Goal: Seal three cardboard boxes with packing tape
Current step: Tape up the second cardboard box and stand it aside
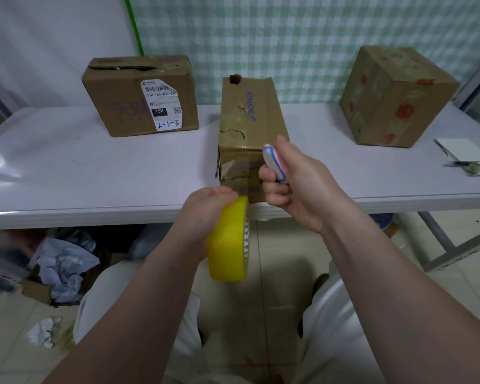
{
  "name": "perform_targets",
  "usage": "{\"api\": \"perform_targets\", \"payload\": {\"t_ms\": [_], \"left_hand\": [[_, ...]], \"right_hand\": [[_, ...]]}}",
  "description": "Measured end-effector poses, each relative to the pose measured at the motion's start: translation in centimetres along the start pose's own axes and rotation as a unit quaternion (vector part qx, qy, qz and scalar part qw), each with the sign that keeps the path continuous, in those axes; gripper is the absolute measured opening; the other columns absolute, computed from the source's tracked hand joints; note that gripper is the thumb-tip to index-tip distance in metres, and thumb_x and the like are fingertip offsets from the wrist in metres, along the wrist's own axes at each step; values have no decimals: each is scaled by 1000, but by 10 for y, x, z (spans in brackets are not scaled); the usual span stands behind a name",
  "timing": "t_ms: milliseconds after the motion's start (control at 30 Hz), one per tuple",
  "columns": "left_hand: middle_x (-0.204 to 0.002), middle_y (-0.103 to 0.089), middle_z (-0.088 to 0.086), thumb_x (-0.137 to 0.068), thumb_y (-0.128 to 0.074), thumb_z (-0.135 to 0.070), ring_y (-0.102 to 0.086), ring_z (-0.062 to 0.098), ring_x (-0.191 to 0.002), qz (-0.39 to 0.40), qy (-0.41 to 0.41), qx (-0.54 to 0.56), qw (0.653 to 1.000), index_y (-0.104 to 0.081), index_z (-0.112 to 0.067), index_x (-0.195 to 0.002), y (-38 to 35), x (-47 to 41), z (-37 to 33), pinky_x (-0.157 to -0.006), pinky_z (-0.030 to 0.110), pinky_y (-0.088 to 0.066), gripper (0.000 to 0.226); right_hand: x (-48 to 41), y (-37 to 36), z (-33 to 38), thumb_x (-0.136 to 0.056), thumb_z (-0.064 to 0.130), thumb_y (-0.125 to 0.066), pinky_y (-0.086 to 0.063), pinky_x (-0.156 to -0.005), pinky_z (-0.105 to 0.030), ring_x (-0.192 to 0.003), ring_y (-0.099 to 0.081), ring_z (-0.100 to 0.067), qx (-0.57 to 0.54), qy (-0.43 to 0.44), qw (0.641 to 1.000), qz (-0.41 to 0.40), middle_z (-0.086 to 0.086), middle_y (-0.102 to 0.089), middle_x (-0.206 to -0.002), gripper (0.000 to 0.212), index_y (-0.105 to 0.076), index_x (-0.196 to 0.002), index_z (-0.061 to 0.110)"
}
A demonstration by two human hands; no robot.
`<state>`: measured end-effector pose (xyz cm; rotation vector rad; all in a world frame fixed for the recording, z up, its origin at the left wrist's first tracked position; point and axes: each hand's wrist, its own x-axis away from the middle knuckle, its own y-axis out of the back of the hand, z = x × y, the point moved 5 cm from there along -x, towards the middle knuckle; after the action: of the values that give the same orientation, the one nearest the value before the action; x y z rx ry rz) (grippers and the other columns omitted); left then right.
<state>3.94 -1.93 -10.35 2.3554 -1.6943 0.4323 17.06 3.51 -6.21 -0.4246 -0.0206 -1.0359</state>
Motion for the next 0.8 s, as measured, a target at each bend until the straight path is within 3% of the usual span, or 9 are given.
{"api": "perform_targets", "payload": {"t_ms": [100, 167, 433, 600, 700, 800], "left_hand": [[-91, -64, 7, -90, -63, -17, -63, 27, -85, -5, 2, -1, 1000, -63, -23, -85, 3, -1, 2, -78, 39, -53, 7], [-96, -65, 10, -90, -62, -17, -63, 32, -92, -9, 4, -1, 1000, -65, -22, -85, 4, -1, 4, -85, 45, -52, 7], [-93, -63, 5, -91, -61, -18, -61, 28, -91, -16, 12, 6, 1000, -65, -22, -87, 7, -6, 7, -79, 37, -51, 7], [-96, -63, 4, -91, -61, -23, -62, 26, -89, -10, 18, 3, 1000, -66, -23, -92, 6, -6, 7, -74, 34, -53, 5], [-91, -64, 1, -91, -61, -21, -62, 22, -82, -4, 18, 8, 1000, -67, -22, -91, 6, -5, 7, -65, 29, -51, 6], [-96, -65, 4, -91, -61, -21, -62, 25, -86, -6, 19, 11, 1000, -68, -22, -90, 7, -6, 8, -73, 34, -53, 7]], "right_hand": [[0, -2, 0, -100, 23, -48, -32, -39, -16, -45, -34, -6, 7, -7, 1000, 18, 0, -41, -67, 9, -50, -98, 15], [-2, -2, 0, -99, 13, -49, -40, -42, -16, -48, -44, -6, 40, -5, 999, 20, -1, -50, -74, 17, -55, -115, 13], [-15, -4, 3, -96, -5, -45, -53, -64, -16, -69, -62, -10, 182, 14, 982, 51, -10, -65, -99, 30, -58, -121, 2], [-23, -6, 11, -93, 7, -57, -50, -60, -19, -65, -67, -10, 381, 81, 921, -19, -7, -71, -87, 15, -67, -102, 15], [-22, -7, 20, -91, 22, -63, -47, -55, -17, -62, -65, -5, 498, 123, 856, -61, 5, -66, -73, 11, -69, -100, 20], [-20, -16, 25, -91, 29, -61, -49, -65, -24, -79, -62, -14, 595, 173, 783, -61, 4, -63, -76, 17, -72, -99, 18]]}}
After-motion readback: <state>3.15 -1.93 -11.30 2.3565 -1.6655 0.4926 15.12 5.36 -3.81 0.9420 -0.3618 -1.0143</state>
